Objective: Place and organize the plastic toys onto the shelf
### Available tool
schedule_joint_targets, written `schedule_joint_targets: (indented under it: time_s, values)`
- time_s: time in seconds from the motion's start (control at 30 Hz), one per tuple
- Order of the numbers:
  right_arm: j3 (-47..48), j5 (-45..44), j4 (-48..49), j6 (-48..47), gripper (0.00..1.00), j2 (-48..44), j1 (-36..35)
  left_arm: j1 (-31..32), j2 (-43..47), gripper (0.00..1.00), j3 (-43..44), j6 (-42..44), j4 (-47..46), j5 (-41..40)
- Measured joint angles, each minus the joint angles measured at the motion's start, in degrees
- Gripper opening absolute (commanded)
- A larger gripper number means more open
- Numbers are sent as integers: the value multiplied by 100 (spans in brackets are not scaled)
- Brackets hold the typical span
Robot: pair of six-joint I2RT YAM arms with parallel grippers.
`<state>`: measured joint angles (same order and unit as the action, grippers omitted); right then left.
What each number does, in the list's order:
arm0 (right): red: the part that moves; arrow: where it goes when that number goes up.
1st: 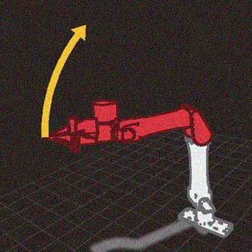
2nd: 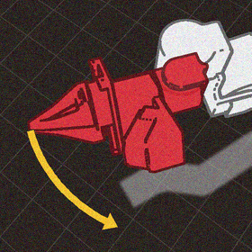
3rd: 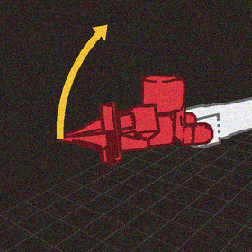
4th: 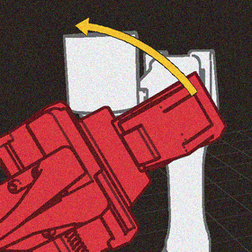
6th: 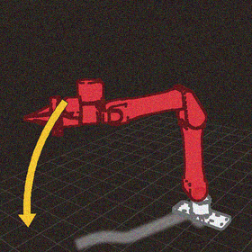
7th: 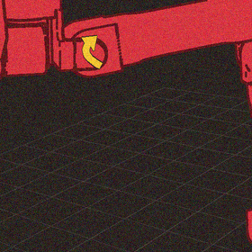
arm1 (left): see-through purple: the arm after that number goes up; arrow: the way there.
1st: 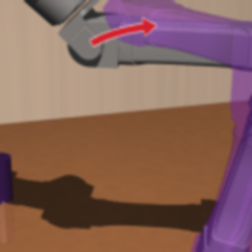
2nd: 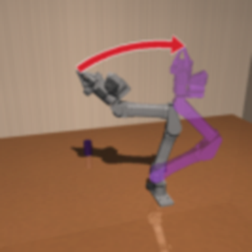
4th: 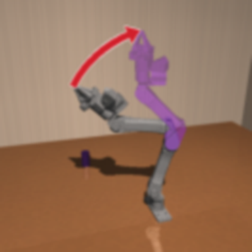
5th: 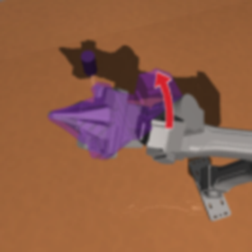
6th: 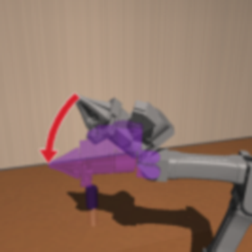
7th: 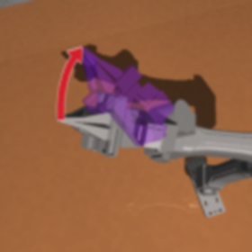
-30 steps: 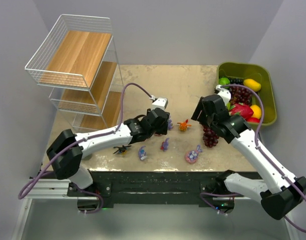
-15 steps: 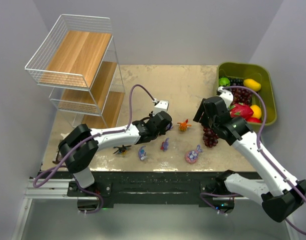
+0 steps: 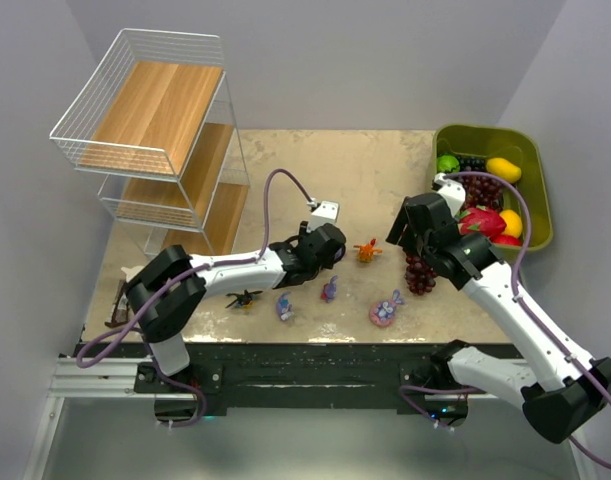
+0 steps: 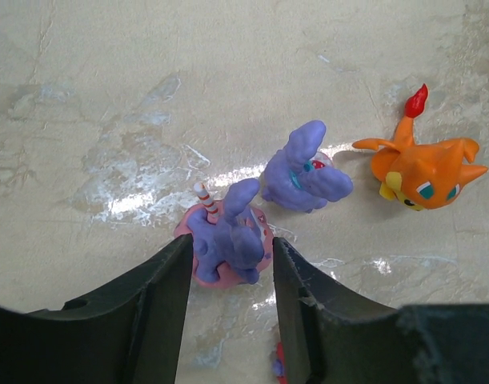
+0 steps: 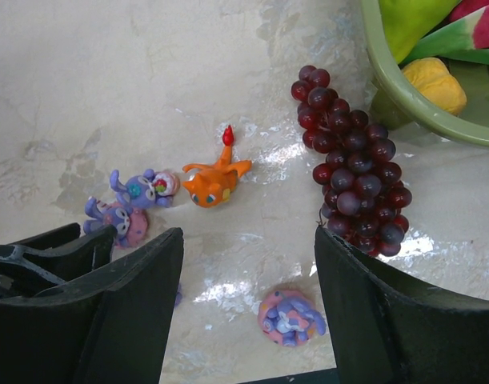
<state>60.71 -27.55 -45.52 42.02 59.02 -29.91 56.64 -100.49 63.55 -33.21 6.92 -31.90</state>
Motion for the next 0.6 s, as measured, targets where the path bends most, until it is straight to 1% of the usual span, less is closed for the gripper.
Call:
schedule_joint_targets:
  time_s: [0.17,0.3,0.33,0.37,0.4,0.47,0.6]
  values:
    - [0,-2,4,-7,70,52,-2,-39,-133,40,155,9,-9,-7]
    - [0,-2,7,-28,70,66,0,-111,-184,30,225,48,-24,-4]
    - [0,-2,4,-35,70,66,-2,-125,-184,25,225,72,-42,0]
    - [0,-2,4,-44,70,66,0,-144,-184,22,229,87,-46,0]
    - [0,-4,4,-48,70,66,0,-151,-184,13,238,96,-48,7]
    - [0,-15,7,-55,70,66,4,-151,-186,1,262,127,-44,9]
    - [0,-35,7,-68,70,68,9,-164,-186,0,317,190,20,-37]
